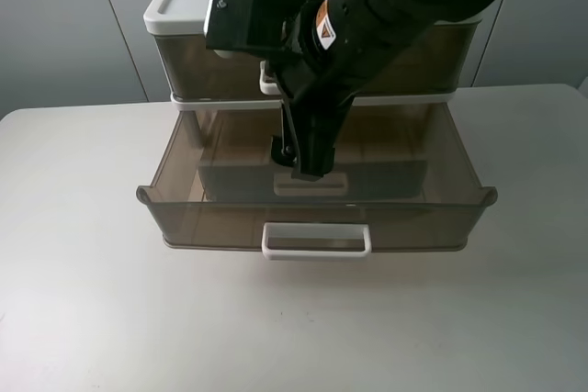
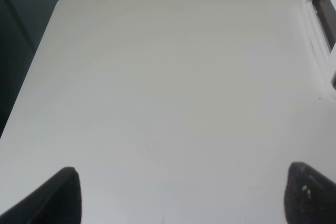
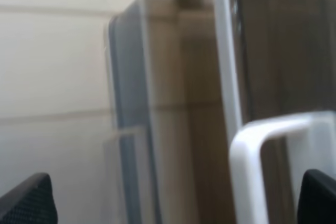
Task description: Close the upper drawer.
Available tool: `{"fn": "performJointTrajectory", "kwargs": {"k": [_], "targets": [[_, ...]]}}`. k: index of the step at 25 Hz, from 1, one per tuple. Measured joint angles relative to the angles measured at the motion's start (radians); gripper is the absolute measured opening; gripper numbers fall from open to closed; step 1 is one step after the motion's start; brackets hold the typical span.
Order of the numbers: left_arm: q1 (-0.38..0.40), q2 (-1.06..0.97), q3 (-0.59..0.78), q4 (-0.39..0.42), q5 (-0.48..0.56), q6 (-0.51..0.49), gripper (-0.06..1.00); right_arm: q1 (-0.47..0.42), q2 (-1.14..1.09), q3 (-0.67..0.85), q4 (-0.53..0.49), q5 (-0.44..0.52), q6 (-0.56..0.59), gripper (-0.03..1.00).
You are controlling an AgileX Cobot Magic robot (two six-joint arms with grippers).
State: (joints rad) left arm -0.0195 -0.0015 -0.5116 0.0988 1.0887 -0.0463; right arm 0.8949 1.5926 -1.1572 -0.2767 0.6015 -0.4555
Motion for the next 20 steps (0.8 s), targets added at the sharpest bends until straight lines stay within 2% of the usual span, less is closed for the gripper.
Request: {"fn": "performJointTrajectory", "kwargs": {"k": [8,13,16,20], "targets": [[0.000,0.000,0.000,0.000,0.000,-0.002,0.74,0.000,0.001,0.000,0.011,-0.023,-0.001,0.70],[0.000,0.000,0.000,0.000,0.000,-0.002,0.74,0.000,-0.029,0.000,0.076,-0.018,-0.002,0.70],[0.000,0.000,0.000,0.000,0.000,-0.002,0.74,0.000,-0.086,0.000,0.139,0.017,0.000,0.70],[0.000,0.000,0.000,0.000,0.000,-0.002,0.74,0.000,-0.181,0.000,0.260,0.137,0.004,0.70]]}}
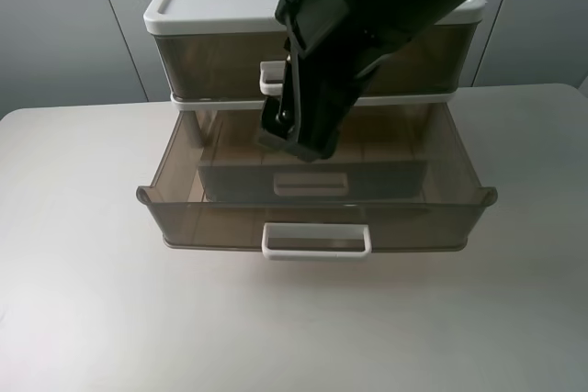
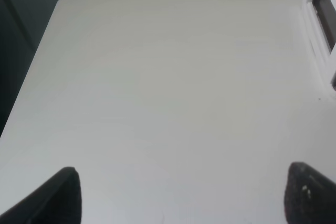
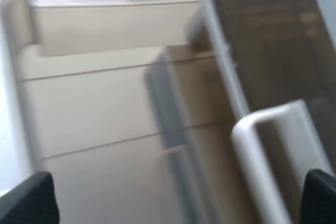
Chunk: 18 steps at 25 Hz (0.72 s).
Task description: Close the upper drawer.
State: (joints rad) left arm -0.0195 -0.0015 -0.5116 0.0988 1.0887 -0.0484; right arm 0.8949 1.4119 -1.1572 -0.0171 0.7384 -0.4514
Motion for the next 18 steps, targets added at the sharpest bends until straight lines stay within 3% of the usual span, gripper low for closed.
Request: {"fn": "performJointTrajectory", "kwargs": {"k": [8,13,18], "targets": [[0.000,0.000,0.000,0.000,0.000,0.000,0.74,0.000,-0.270,0.054,0.057,0.330,0.135,0.70],[0.000,0.000,0.000,0.000,0.000,0.000,0.74,0.000,-0.526,0.208,0.059,0.409,0.192,0.70],[0.000,0.000,0.000,0.000,0.000,0.000,0.74,0.000,-0.799,0.326,0.063,0.420,0.293,0.70]]}}
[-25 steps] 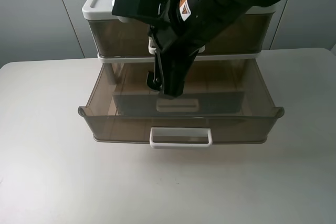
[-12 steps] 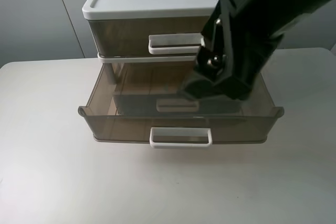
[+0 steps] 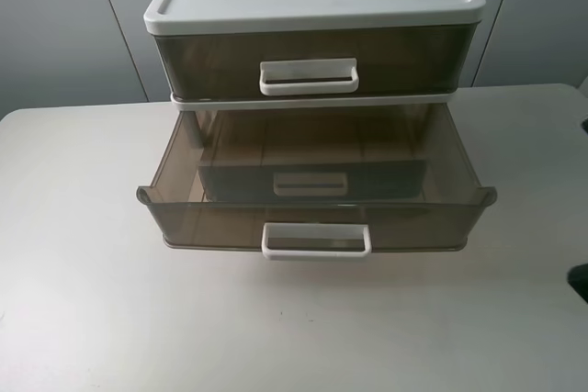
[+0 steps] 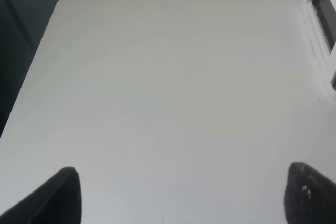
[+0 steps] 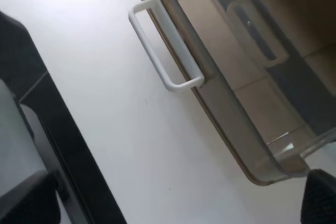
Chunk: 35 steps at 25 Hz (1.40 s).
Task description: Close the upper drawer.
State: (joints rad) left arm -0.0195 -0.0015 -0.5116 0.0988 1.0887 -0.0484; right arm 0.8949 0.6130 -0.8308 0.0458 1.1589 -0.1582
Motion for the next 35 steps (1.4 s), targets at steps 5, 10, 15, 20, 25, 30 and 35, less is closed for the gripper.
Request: {"fn": "performJointTrajectory", "kwargs": {"k": [5,10,15,20,25,30,35], "targets": [[0.000,0.000,0.000,0.000,0.000,0.000,0.74,0.000,-0.239,0.107,0.025,0.001,0.094,0.70],[0.000,0.000,0.000,0.000,0.000,0.000,0.74,0.000,-0.418,0.222,0.025,-0.002,0.139,0.70],[0.000,0.000,0.000,0.000,0.000,0.002,0.74,0.000,-0.539,0.305,0.025,-0.031,0.146,0.70],[0.000,0.000,0.000,0.000,0.000,0.004,0.74,0.000,-0.607,0.321,0.023,-0.062,0.158,0.70],[0.000,0.000,0.000,0.000,0.000,0.004,0.74,-0.026,-0.613,0.321,0.018,-0.062,0.171,0.70],[0.000,0.000,0.000,0.000,0.000,0.006,0.74,-0.209,-0.613,0.321,0.018,-0.063,0.174,0.70],[0.000,0.000,0.000,0.000,0.000,0.006,0.74,-0.450,-0.613,0.321,0.018,-0.064,0.174,0.70]]}}
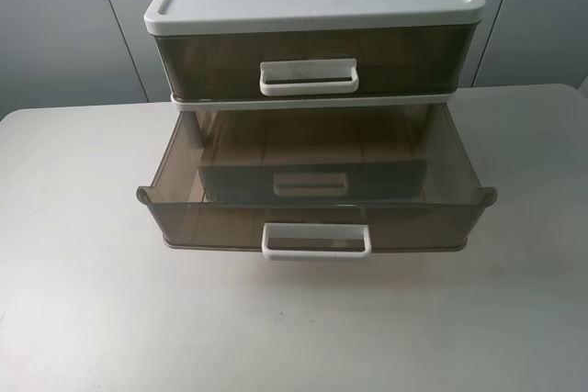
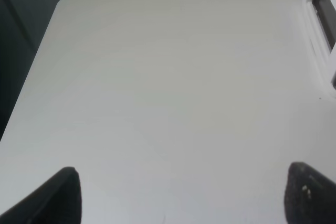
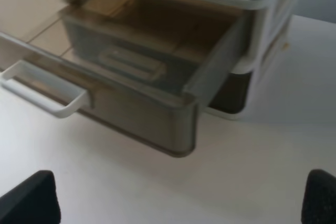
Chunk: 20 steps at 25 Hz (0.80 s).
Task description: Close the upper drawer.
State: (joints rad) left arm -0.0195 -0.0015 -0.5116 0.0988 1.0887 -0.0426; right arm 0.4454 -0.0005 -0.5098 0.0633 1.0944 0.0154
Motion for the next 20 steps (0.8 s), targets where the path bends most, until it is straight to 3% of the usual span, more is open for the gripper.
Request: {"fn": "performJointTrajectory", "kwargs": {"k": [11,20], "targets": [[0.000,0.000,0.000,0.000,0.000,0.000,0.74,-0.455,0.000,0.000,0.000,0.000,0.002,0.70],[0.000,0.000,0.000,0.000,0.000,0.000,0.74,-0.488,0.000,0.000,0.000,-0.002,0.002,0.70]]}}
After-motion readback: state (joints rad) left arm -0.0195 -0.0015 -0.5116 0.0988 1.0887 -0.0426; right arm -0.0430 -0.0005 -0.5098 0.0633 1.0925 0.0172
